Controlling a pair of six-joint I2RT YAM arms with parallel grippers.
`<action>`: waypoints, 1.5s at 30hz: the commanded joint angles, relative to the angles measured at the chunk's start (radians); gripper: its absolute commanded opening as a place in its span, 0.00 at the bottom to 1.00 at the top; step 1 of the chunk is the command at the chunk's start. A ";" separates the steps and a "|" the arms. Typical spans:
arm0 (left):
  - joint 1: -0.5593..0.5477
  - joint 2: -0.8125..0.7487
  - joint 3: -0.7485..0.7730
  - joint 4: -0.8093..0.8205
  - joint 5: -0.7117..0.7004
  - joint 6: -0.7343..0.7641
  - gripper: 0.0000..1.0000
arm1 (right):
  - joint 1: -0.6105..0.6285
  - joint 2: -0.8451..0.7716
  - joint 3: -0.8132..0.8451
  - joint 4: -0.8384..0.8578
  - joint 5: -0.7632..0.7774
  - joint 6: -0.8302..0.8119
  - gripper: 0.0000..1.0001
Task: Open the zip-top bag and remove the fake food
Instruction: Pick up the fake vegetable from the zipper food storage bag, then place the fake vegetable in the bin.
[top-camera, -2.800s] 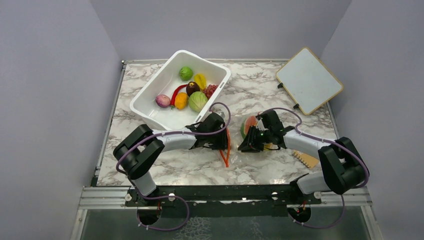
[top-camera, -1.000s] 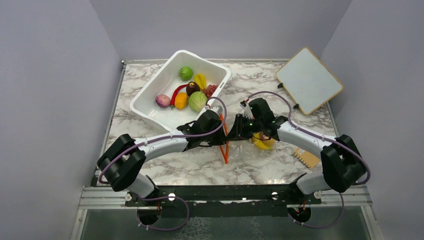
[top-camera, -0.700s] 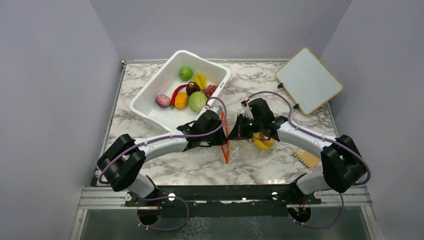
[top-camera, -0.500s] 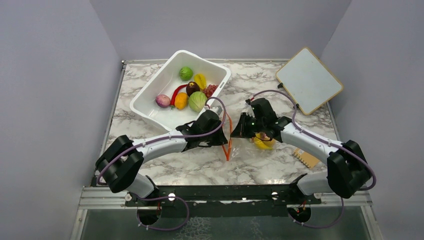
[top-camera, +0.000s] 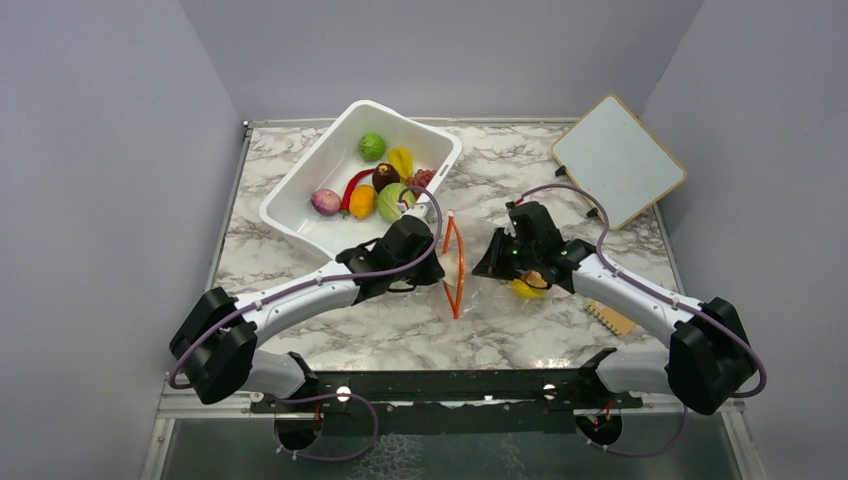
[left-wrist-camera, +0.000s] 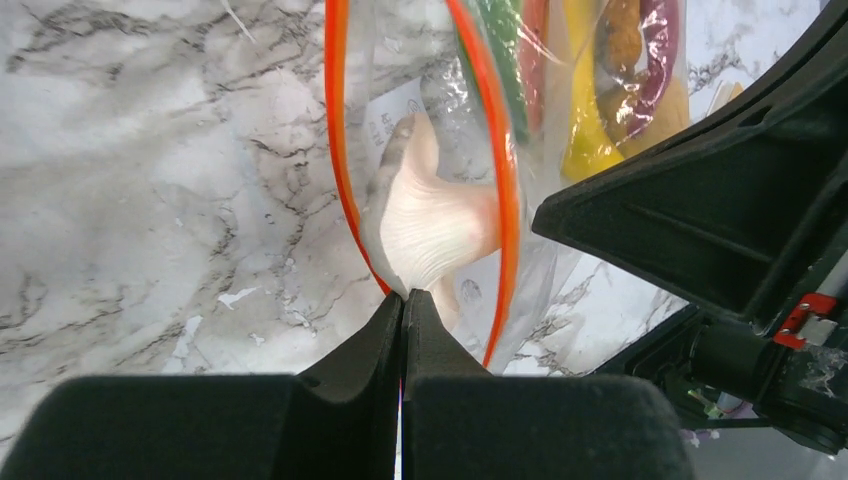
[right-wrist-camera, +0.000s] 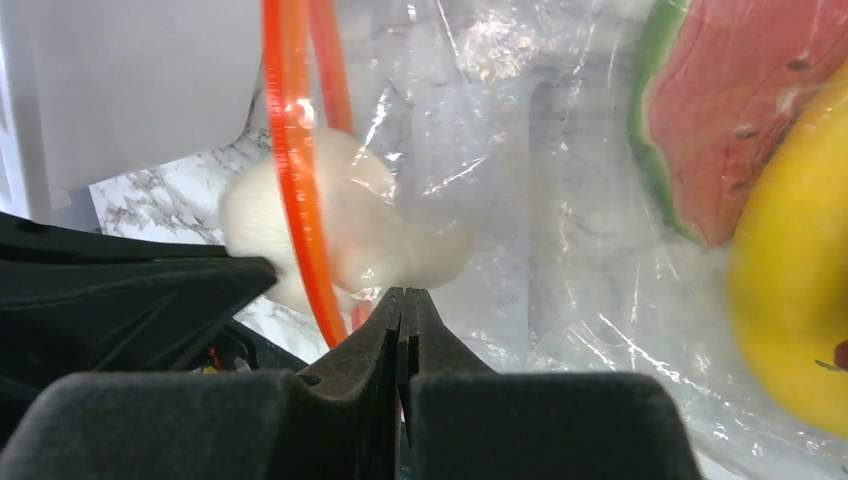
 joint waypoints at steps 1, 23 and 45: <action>-0.002 -0.043 0.056 -0.081 -0.104 0.049 0.00 | 0.006 -0.034 -0.023 -0.002 0.019 0.026 0.01; 0.027 -0.172 0.231 -0.251 -0.265 0.224 0.00 | 0.006 -0.054 0.037 -0.002 -0.066 -0.042 0.31; 0.712 0.186 0.417 -0.099 0.096 0.204 0.00 | 0.006 -0.202 -0.016 -0.005 -0.039 -0.031 0.45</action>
